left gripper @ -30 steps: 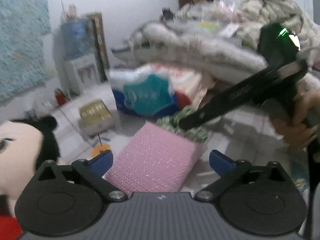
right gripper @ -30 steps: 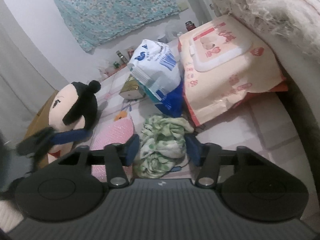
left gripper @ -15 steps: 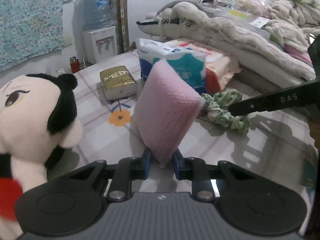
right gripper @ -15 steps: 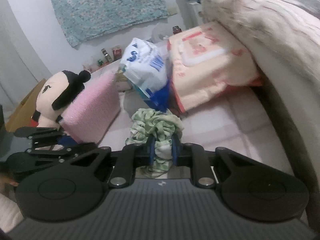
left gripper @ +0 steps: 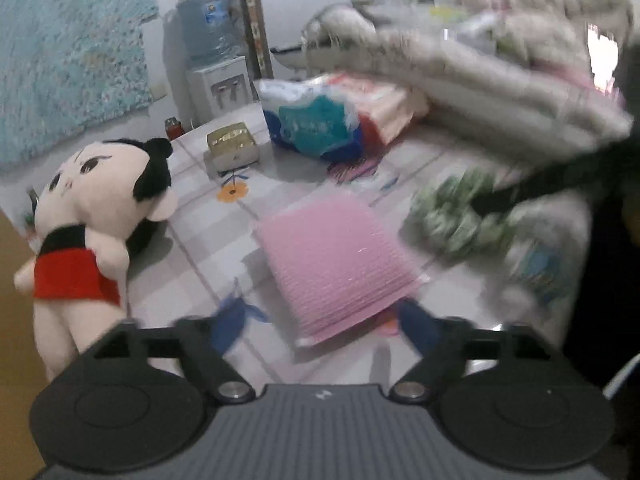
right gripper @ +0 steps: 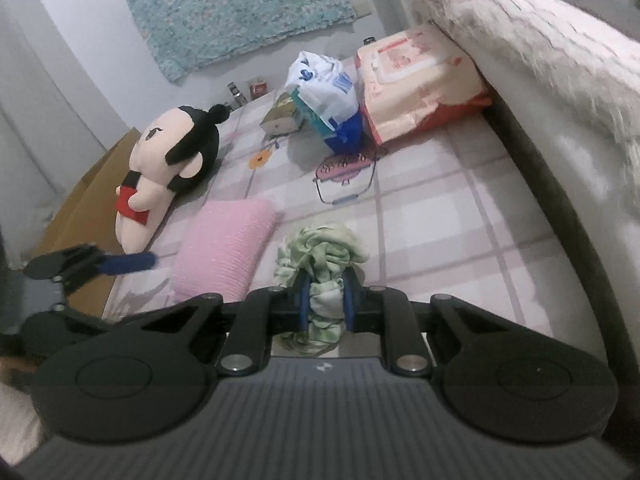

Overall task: Organize soft objects
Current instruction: 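Carry the pink pillow and green cloth with both tools over the cardboard box, then open both tools to drop the pink pillow and green cloth into the box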

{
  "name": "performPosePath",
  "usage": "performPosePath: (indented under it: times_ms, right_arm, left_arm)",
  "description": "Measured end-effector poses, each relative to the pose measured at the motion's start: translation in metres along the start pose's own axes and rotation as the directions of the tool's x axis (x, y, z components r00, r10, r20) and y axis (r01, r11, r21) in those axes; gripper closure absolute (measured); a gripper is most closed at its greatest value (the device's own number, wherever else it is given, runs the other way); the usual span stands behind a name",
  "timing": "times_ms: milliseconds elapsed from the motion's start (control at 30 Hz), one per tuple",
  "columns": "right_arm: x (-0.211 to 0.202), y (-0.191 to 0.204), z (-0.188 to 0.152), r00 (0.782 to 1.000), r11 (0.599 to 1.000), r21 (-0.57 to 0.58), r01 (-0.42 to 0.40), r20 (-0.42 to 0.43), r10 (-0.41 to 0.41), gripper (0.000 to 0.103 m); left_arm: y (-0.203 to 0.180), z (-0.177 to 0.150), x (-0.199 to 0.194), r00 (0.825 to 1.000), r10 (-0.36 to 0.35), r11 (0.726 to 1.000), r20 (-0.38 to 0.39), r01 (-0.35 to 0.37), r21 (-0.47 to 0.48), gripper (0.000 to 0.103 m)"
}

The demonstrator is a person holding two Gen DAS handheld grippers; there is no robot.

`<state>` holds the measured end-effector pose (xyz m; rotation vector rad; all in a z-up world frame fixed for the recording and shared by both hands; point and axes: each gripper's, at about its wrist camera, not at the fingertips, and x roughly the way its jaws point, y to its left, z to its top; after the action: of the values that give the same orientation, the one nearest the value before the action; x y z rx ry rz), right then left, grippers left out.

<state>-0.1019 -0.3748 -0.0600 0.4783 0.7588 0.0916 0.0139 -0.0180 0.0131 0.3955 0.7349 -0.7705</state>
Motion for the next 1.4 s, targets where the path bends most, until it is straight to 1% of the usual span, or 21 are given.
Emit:
performPosePath:
  times_ms: [33, 133, 200, 267, 333, 367, 400, 467, 533, 567, 667, 733, 833, 900, 1000, 1100, 1167, 1233, 1300, 1367, 1400]
  right_arm:
    - [0.0, 0.0, -0.002, 1.0, 1.0, 0.004, -0.001, -0.005, 0.002, 0.088]
    - [0.0, -0.005, -0.005, 1.0, 1.0, 0.021, 0.007, -0.004, -0.007, 0.088]
    - [0.001, -0.007, -0.006, 1.0, 1.0, 0.026, 0.013, 0.0, -0.013, 0.088]
    - [0.003, -0.01, -0.006, 1.0, 0.999, 0.032, 0.017, 0.006, -0.017, 0.088]
    - [0.005, -0.011, -0.005, 1.0, 0.999, 0.033, 0.022, 0.011, -0.023, 0.088]
    - [0.005, -0.01, -0.005, 1.0, 0.999, 0.026, 0.028, 0.01, -0.028, 0.088]
    - [0.004, -0.009, -0.004, 0.999, 0.999, 0.019, 0.032, 0.014, -0.033, 0.088]
    - [0.001, -0.005, -0.002, 0.999, 0.999, -0.004, 0.032, 0.021, -0.032, 0.088]
    - [-0.005, -0.002, 0.0, 0.999, 1.0, -0.016, 0.022, 0.041, -0.022, 0.089]
    - [-0.008, 0.0, 0.002, 0.999, 1.0, -0.018, 0.014, 0.046, -0.013, 0.089]
    - [-0.02, 0.013, 0.011, 0.997, 0.999, -0.035, -0.025, 0.07, 0.028, 0.089]
    - [-0.029, 0.03, 0.021, 0.993, 0.993, -0.08, -0.087, 0.075, 0.093, 0.089]
    - [-0.041, 0.07, 0.043, 0.972, 0.967, -0.158, -0.2, 0.093, 0.216, 0.089]
    - [-0.043, 0.103, 0.059, 0.953, 0.941, -0.217, -0.258, 0.104, 0.285, 0.088]
    - [-0.028, 0.16, 0.083, 0.922, 0.89, -0.297, -0.345, 0.072, 0.381, 0.087]
    - [0.004, 0.228, 0.104, 0.904, 0.838, -0.382, -0.389, 0.017, 0.427, 0.087]
    - [0.034, 0.272, 0.115, 0.895, 0.81, -0.414, -0.415, -0.022, 0.446, 0.087]
    - [0.067, 0.311, 0.122, 0.9, 0.802, -0.436, -0.409, -0.049, 0.433, 0.087]
    - [0.098, 0.342, 0.127, 0.901, 0.796, -0.441, -0.415, -0.076, 0.427, 0.087]
    - [0.123, 0.365, 0.128, 0.903, 0.793, -0.444, -0.418, -0.103, 0.418, 0.087]
    - [0.137, 0.378, 0.128, 0.903, 0.79, -0.447, -0.42, -0.12, 0.412, 0.087]
  left_arm:
    - [0.004, 0.003, -0.005, 1.0, -0.028, 0.999, 0.015, 0.028, -0.044, 0.003]
    - [0.015, 0.017, -0.001, 0.996, -0.084, 0.973, 0.043, 0.091, -0.21, 0.0]
    - [0.017, 0.029, 0.016, 0.999, -0.052, 0.953, 0.016, 0.055, -0.297, 0.0]
    - [0.017, 0.039, 0.04, 0.998, -0.033, 0.938, -0.046, 0.015, -0.345, 0.0]
    - [0.016, 0.041, 0.061, 0.992, -0.064, 0.918, -0.109, 0.016, -0.396, 0.005]
    - [0.013, 0.039, 0.068, 0.988, -0.098, 0.914, -0.122, 0.041, -0.403, 0.008]
    - [0.008, 0.038, 0.069, 0.992, -0.067, 0.926, -0.106, 0.023, -0.376, 0.027]
    - [-0.002, 0.037, 0.066, 0.994, -0.015, 0.949, -0.112, -0.021, -0.313, 0.027]
    - [0.002, 0.033, 0.056, 0.993, -0.03, 0.937, -0.113, -0.011, -0.35, 0.029]
    - [0.004, 0.032, 0.048, 0.994, -0.038, 0.935, -0.105, -0.001, -0.354, 0.029]
    - [0.008, 0.033, 0.001, 1.0, 0.002, 0.945, -0.028, -0.011, -0.328, 0.028]
    - [0.017, 0.035, -0.037, 0.999, 0.031, 0.945, 0.034, -0.018, -0.328, 0.028]
    - [0.04, 0.033, -0.103, 0.985, 0.124, 0.937, 0.122, -0.075, -0.341, 0.027]
    - [0.064, 0.026, -0.144, 0.967, 0.209, 0.922, 0.145, -0.146, -0.357, 0.027]
    - [0.112, 0.011, -0.182, 0.938, 0.333, 0.88, 0.094, -0.274, -0.389, 0.026]
    - [0.177, -0.004, -0.19, 0.914, 0.405, 0.838, -0.032, -0.385, -0.387, 0.026]
    - [0.225, -0.015, -0.178, 0.909, 0.4, 0.817, -0.117, -0.412, -0.404, 0.026]
    - [0.275, -0.027, -0.15, 0.911, 0.353, 0.813, -0.214, -0.412, -0.411, 0.026]
    - [0.313, -0.042, -0.118, 0.899, 0.311, 0.809, -0.309, -0.421, -0.411, 0.026]
    - [0.343, -0.056, -0.089, 0.885, 0.29, 0.789, -0.364, -0.437, -0.433, 0.026]
    - [0.354, -0.063, -0.08, 0.89, 0.266, 0.782, -0.37, -0.423, -0.457, 0.025]
